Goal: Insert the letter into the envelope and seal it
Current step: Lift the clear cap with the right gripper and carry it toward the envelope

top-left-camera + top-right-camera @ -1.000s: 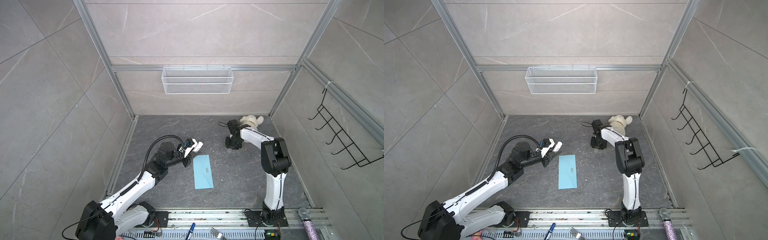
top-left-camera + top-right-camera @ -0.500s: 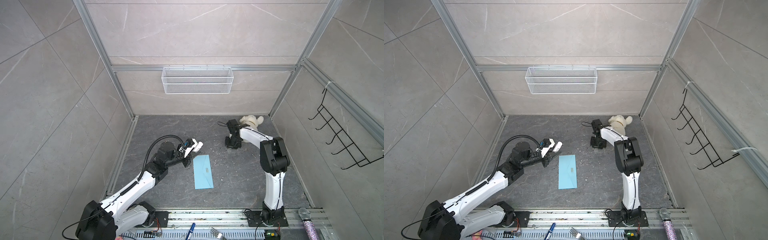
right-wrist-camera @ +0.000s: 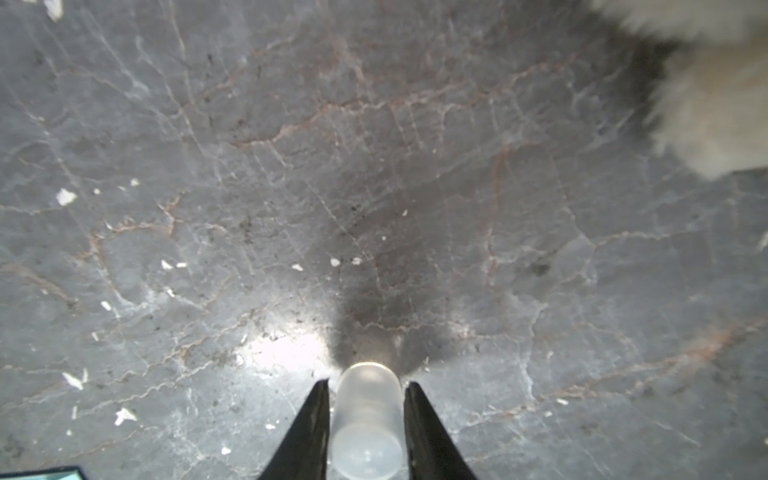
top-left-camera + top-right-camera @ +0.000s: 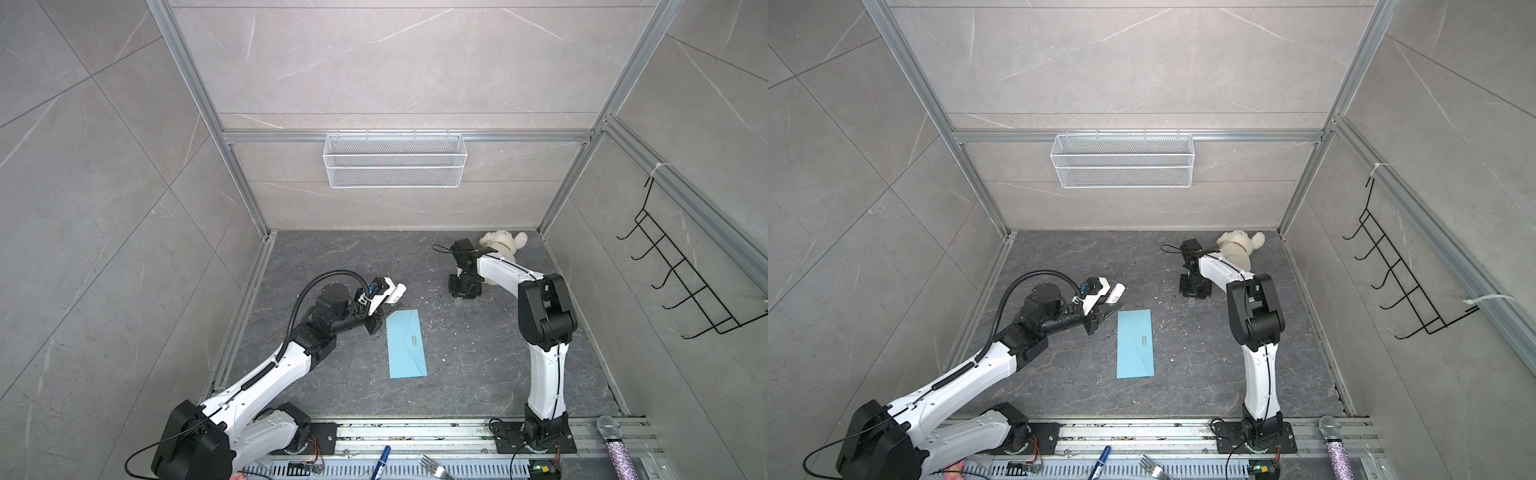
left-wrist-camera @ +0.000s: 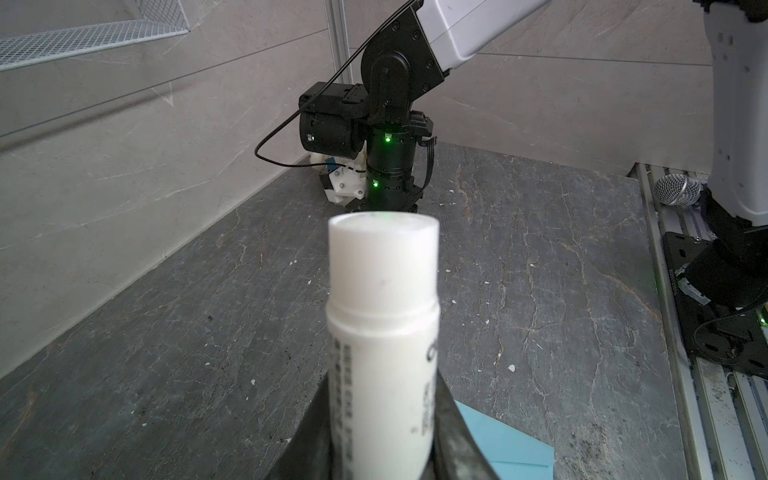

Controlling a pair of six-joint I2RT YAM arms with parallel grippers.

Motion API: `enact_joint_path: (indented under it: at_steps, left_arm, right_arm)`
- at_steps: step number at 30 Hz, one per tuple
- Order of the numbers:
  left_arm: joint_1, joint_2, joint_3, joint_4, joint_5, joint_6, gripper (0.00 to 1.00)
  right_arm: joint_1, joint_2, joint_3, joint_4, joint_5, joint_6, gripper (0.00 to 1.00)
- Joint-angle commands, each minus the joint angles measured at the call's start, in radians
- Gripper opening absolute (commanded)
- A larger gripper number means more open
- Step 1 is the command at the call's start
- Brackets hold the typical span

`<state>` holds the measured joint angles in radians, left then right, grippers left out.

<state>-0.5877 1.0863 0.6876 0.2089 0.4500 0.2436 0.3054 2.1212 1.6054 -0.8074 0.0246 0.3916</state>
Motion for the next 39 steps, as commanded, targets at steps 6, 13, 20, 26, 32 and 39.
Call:
enact_joint_path:
  at_steps: [6,13,20,26,32,39]
  left_arm:
    - [0.002,-0.002,0.017,0.029,0.017,0.009,0.00]
    - [0.002,-0.002,0.018,0.024,0.016,0.011,0.00]
    - [0.002,0.000,0.019,0.025,0.017,0.009,0.00]
    - [0.002,-0.002,0.017,0.030,0.026,0.008,0.00]
    - [0.003,-0.004,0.012,0.042,0.040,0.008,0.00]
    - [0.003,0.000,0.001,0.069,0.080,0.006,0.00]
  right_arm:
    - [0.021,0.032,0.043,-0.056,0.052,-0.022,0.30]
    - [0.026,0.051,0.060,-0.076,0.067,-0.025,0.26]
    - [0.029,0.019,0.060,-0.072,0.047,-0.025,0.25]
    - [0.029,-0.089,0.057,-0.078,-0.029,-0.033,0.25]
    - [0.030,-0.270,0.054,-0.110,-0.191,-0.078,0.24]
    - [0.039,-0.474,0.099,-0.206,-0.414,-0.156,0.22]
